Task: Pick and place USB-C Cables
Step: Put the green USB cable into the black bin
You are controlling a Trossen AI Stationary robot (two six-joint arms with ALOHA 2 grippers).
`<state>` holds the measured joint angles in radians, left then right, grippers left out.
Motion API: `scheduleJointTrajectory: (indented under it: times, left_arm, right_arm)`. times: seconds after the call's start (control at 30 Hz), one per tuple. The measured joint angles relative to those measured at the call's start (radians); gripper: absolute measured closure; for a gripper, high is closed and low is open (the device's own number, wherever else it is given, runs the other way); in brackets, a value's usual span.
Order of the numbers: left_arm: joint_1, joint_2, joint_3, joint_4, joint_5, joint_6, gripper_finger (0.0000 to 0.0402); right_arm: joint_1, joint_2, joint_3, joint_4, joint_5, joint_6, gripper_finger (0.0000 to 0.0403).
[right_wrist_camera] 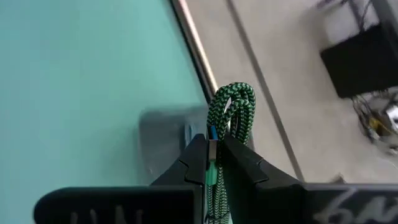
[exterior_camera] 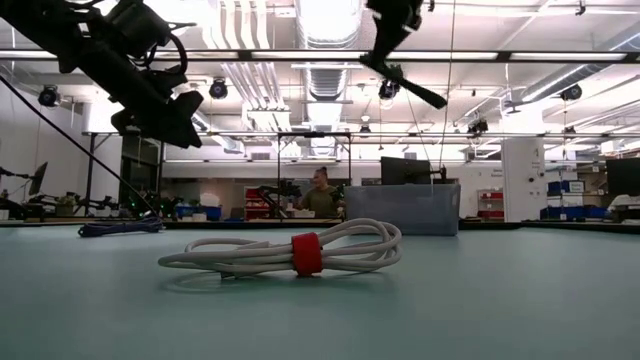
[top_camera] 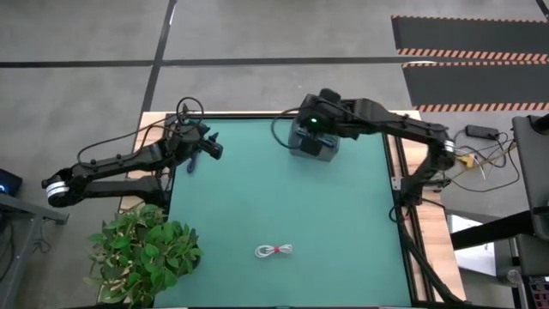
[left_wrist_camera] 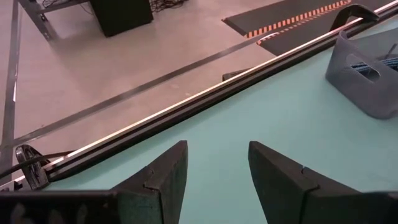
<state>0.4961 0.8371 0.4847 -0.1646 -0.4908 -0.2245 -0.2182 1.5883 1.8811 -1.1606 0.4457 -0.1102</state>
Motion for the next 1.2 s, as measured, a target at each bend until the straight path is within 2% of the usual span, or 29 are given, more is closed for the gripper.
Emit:
scheduleJointTrajectory:
  times: [0.23,0.37,0.57,0.77,1.07,1.2]
  left_arm:
    - [0.0,0.0,0.0,0.0,0.0,0.003,0.0246]
    - [0.0,0.0,0.0,-0.001,0.0,0.003,0.0246]
    - [0.0,0.0,0.0,-0.001,-0.001,0.004,0.0246]
    - [0.0,0.0,0.0,-0.001,-0.001,0.005,0.0246]
    - [0.0,0.0,0.0,-0.001,-0.001,0.014,0.0246]
    - [0.0,0.0,0.0,-0.001,-0.001,0.048,0.0246]
  right_arm:
    - [-0.087,0.169,0.159,-0.165,-0.003,-0.039,0.0383]
    - [-0.136,0.244,0.192,-0.224,-0.057,-0.046,0.0383]
    - [-0.195,0.314,0.203,-0.224,-0.065,-0.063,0.0383]
    - [-0.24,0.363,0.203,-0.212,-0.115,-0.093,0.0383]
    - [-0.256,0.445,0.203,-0.164,-0.114,-0.122,0.0383]
    - [-0.256,0.461,0.203,-0.165,-0.157,-0.112,0.0383]
